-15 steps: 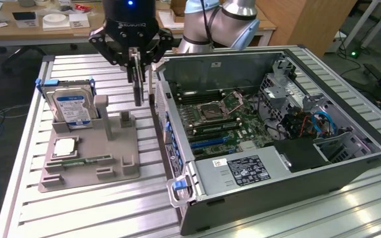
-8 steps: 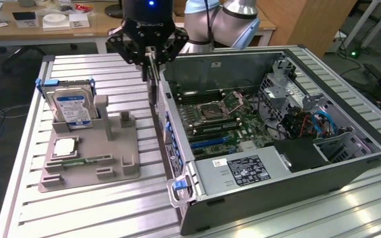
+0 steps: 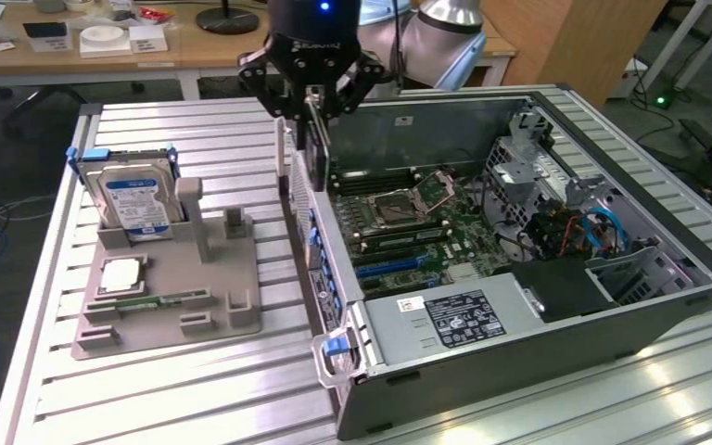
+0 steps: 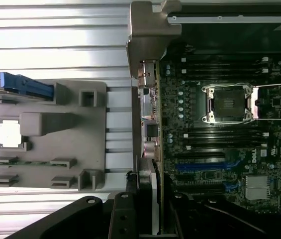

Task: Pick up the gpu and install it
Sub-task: 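Pick up the gpu and move the gpu toward the slot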

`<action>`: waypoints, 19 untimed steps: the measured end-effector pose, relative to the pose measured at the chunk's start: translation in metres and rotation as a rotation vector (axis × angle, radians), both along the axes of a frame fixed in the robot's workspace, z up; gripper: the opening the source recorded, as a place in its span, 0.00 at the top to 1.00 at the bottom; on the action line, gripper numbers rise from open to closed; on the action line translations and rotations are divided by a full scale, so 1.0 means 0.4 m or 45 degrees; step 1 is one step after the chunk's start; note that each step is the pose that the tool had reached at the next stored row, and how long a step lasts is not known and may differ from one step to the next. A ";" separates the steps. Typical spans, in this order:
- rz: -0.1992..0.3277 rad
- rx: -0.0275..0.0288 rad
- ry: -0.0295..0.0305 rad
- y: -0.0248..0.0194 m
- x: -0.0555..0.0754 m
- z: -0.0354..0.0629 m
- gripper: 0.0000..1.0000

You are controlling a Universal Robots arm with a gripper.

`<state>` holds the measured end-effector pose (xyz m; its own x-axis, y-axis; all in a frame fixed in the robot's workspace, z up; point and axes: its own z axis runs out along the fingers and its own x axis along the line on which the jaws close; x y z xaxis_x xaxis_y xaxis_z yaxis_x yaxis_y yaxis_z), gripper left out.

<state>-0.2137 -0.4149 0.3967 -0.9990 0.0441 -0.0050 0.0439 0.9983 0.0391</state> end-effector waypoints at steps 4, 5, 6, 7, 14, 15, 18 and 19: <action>0.001 0.0000 0.0000 0.000 0.039 0.000 0.72; 0.001 0.0000 0.0001 0.000 0.048 0.000 0.72; 0.001 0.0000 0.0000 0.000 0.057 0.000 0.72; 0.001 -0.0001 0.0000 0.000 0.067 0.000 0.72; 0.001 -0.0001 0.0000 0.000 0.138 0.000 0.72; 0.001 -0.0001 0.0000 0.000 0.147 0.000 0.72; 0.001 -0.0001 0.0000 0.000 0.178 0.000 0.72; 0.001 0.0000 0.0000 0.000 0.188 0.000 0.72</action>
<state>-0.1385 -0.4149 0.3967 -0.9991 0.0431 -0.0050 0.0428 0.9983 0.0391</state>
